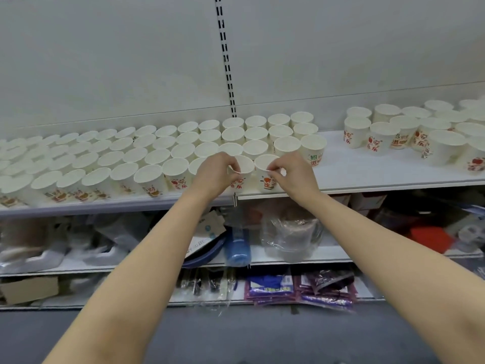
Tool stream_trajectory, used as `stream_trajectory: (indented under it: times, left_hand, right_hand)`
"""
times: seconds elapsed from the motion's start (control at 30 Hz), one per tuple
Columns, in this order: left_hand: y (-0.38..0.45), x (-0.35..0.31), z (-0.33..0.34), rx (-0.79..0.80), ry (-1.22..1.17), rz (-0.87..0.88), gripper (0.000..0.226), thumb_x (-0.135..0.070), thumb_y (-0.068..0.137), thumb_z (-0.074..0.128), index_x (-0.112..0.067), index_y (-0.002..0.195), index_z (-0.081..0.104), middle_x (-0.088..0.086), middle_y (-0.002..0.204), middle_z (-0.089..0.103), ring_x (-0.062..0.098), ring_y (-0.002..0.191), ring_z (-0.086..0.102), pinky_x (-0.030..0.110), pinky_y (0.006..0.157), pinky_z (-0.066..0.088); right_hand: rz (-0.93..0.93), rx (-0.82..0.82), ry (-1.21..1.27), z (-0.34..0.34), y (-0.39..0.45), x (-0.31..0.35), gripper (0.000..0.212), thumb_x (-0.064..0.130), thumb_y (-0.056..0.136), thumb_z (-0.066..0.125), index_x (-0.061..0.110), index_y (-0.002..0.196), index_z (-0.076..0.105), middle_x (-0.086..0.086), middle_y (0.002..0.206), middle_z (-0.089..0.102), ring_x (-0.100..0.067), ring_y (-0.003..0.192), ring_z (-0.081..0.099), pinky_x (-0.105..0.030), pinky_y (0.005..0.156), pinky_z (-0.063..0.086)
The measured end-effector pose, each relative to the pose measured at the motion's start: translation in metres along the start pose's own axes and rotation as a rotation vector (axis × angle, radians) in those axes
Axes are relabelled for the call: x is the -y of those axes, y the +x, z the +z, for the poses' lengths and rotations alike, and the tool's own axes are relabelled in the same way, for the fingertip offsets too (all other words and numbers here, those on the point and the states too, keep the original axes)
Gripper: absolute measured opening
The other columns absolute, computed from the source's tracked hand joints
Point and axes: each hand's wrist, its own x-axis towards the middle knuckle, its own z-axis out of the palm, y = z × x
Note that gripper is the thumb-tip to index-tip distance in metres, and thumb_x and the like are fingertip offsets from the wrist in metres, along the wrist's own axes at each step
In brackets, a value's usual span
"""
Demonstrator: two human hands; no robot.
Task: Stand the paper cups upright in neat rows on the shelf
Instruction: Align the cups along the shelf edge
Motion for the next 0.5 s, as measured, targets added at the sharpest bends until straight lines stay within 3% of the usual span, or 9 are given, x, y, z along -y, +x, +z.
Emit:
stream_trajectory:
  times: [0.3, 0.5]
  left_hand:
    - [0.004, 0.011, -0.005, -0.011, 0.140, 0.075, 0.010, -0.028, 0.083, 0.072, -0.022, 0.091, 0.071, -0.003, 0.113, 0.063, 0.020, 0.105, 0.056, 0.036, 0.080, 0.047]
    - [0.006, 0.013, -0.010, -0.010, 0.197, 0.055, 0.010, -0.029, 0.084, 0.071, -0.024, 0.092, 0.071, -0.005, 0.110, 0.064, 0.019, 0.106, 0.054, 0.030, 0.070, 0.036]
  right_hand:
    - [0.009, -0.005, -0.021, 0.017, 0.007, 0.011, 0.006, 0.022, 0.083, 0.069, 0.021, 0.087, 0.073, 0.005, 0.088, 0.070, -0.020, 0.095, 0.055, -0.037, 0.080, 0.045]
    - [-0.034, -0.029, -0.063, 0.018, 0.011, 0.016, 0.007, 0.022, 0.084, 0.069, 0.020, 0.088, 0.073, 0.004, 0.088, 0.070, -0.019, 0.092, 0.052, -0.036, 0.076, 0.044]
